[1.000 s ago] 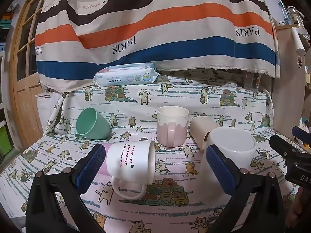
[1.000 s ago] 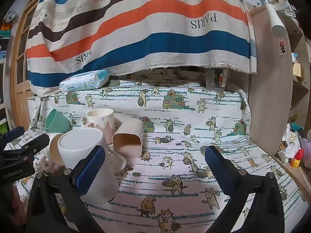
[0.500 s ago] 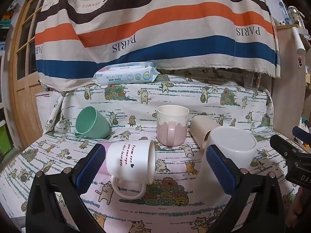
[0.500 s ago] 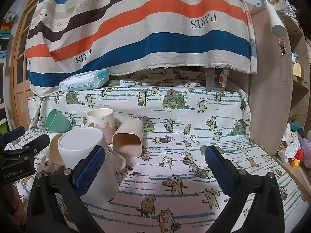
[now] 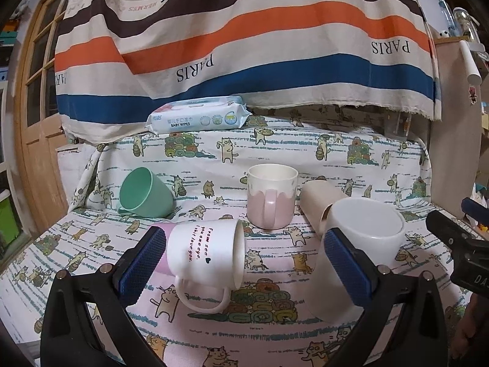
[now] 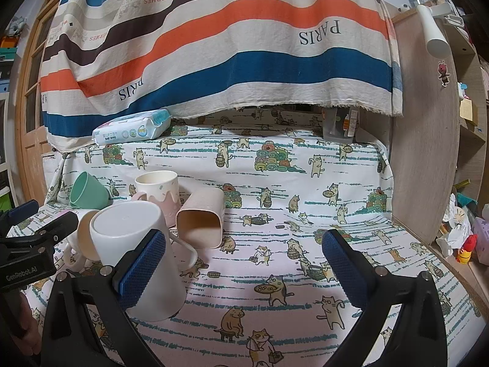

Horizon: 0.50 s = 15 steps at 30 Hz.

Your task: Flip cup upside down

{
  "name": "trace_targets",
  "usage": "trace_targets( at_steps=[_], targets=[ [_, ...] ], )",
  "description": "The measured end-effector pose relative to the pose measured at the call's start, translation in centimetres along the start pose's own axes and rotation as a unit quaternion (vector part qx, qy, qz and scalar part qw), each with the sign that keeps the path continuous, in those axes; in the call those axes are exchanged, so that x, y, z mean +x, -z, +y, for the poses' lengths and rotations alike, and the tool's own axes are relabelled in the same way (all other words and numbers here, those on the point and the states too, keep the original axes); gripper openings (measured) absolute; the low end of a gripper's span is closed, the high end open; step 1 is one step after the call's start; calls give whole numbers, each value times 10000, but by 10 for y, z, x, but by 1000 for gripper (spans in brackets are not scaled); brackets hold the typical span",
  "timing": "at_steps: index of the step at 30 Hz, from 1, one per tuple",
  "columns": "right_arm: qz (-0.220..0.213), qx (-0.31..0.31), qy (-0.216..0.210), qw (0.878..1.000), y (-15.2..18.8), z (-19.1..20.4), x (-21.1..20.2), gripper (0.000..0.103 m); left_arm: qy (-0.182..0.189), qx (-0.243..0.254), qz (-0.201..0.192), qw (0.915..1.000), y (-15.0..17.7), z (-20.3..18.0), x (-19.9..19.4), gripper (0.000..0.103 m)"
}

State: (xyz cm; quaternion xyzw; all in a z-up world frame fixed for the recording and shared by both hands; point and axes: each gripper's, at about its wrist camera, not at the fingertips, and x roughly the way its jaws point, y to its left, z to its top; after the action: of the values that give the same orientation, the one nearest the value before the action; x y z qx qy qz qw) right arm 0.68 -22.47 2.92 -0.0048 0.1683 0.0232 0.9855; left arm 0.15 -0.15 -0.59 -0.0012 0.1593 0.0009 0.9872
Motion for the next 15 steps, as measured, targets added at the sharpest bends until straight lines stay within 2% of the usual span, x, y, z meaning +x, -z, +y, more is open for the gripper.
trace_targets(
  at_steps=[15],
  targets=[
    [2, 1, 0, 10000, 0, 0, 0, 103, 13, -31, 66, 10000, -1, 1, 2, 103]
  ],
)
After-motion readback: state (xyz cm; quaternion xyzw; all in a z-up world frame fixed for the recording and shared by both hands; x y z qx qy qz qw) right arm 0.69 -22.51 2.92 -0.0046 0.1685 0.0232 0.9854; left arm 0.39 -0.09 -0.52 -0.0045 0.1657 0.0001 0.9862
